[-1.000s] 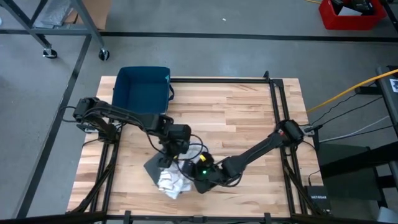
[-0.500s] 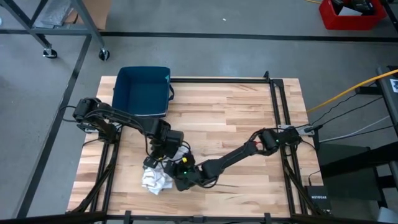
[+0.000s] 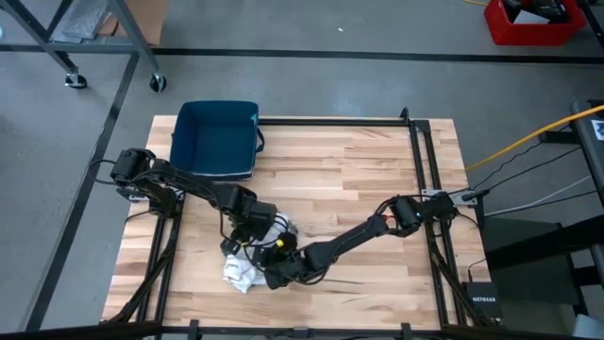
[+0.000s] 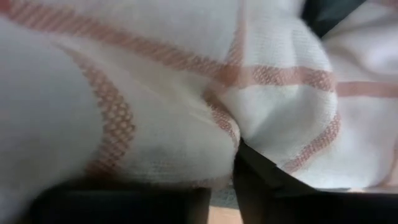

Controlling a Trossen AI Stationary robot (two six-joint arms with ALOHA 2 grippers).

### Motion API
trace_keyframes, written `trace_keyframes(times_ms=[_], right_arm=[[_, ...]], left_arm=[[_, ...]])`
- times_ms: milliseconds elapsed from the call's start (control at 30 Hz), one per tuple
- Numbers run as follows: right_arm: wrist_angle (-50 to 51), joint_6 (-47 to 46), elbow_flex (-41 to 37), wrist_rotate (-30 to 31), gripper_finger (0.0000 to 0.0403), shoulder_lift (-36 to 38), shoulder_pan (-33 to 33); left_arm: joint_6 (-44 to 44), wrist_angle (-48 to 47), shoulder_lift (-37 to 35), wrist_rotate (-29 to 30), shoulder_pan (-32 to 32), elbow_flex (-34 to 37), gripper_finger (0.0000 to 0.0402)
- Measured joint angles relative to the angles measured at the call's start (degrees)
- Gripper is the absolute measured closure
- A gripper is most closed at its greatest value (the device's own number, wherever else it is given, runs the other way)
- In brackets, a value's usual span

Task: Fold towel
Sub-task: Stack the stacked towels on top of the gray towel

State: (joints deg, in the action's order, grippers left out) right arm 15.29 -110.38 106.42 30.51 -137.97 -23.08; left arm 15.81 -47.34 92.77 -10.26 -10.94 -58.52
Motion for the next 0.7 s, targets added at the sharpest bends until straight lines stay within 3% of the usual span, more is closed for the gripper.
trace_keyframes(times_ms=[233,367,567,700], right_arm=[[3.15,2.78,0.04,-7.09,0.0197,0.11,1.75],[6.68,2.45,0.21,-9.31,0.0161,0.44,2.85],[16.35,0.93,0.43,-13.05,0.0161,0.76,4.14],[21.87,2.38,0.36,-13.31,0.0177,0.72,4.16]], left_arm=[[0.13,1.69,0.07,2.75,0.04,0.04,0.0261],[-0.51,2.88,0.07,3.20,0.66,0.04,0.0227],[-3.71,2.54,0.07,11.04,3.41,0.04,0.0216],[-3.83,1.33,0.07,11.97,6.00,0.02,0.0215]])
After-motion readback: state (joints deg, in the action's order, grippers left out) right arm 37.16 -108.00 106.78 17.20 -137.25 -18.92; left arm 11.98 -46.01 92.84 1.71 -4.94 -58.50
